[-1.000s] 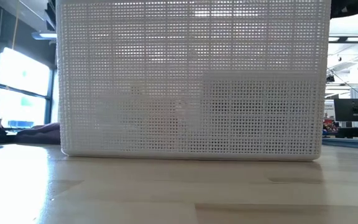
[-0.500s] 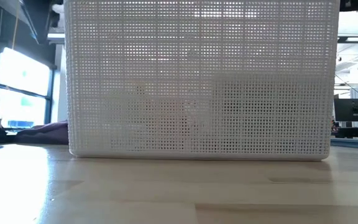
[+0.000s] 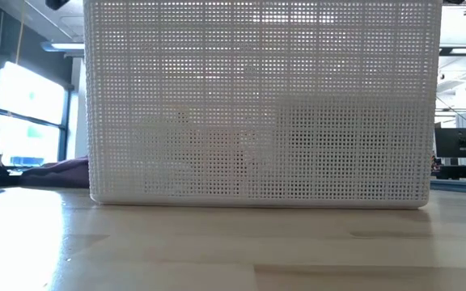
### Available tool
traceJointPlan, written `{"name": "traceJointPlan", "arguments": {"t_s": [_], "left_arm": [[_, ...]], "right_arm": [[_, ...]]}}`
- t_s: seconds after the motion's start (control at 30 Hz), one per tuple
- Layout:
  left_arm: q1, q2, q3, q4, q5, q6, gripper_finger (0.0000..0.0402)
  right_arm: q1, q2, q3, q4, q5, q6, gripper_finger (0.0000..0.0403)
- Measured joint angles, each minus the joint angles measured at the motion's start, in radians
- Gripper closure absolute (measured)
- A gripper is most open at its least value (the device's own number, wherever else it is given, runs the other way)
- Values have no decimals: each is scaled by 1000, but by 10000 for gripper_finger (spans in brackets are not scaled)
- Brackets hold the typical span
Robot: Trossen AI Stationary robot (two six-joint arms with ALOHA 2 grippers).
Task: Pick & place medical supplies in basket/bin
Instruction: Return to Home Position
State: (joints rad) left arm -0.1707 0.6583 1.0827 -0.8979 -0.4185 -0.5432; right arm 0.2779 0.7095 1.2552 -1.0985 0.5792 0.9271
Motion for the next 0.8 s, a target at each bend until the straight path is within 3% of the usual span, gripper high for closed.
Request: {"name": "traceJointPlan", "arguments": {"t_s": [0.1, 0.2, 0.4, 0.53, 0.63, 0.8], "left_arm": [[0, -135, -120, 125, -3, -2, 358], [0, -255, -231, 209, -3, -2, 382], [0, -477, -417, 343, -35, -18, 368], [0, -589, -501, 348, -38, -52, 381], [0, -657, -560, 357, -39, -77, 381], [0, -653, -620, 399, -27, -127, 381]], "right_arm": [[0, -59, -43, 89, 42, -52, 387], [0, -129, -127, 156, 70, -45, 400], [-1, -283, -390, 400, 60, -11, 401], [0, -387, -557, 558, 67, -28, 401], [0, -484, -647, 614, 105, -52, 401], [0, -690, -771, 630, 138, -64, 402]]}}
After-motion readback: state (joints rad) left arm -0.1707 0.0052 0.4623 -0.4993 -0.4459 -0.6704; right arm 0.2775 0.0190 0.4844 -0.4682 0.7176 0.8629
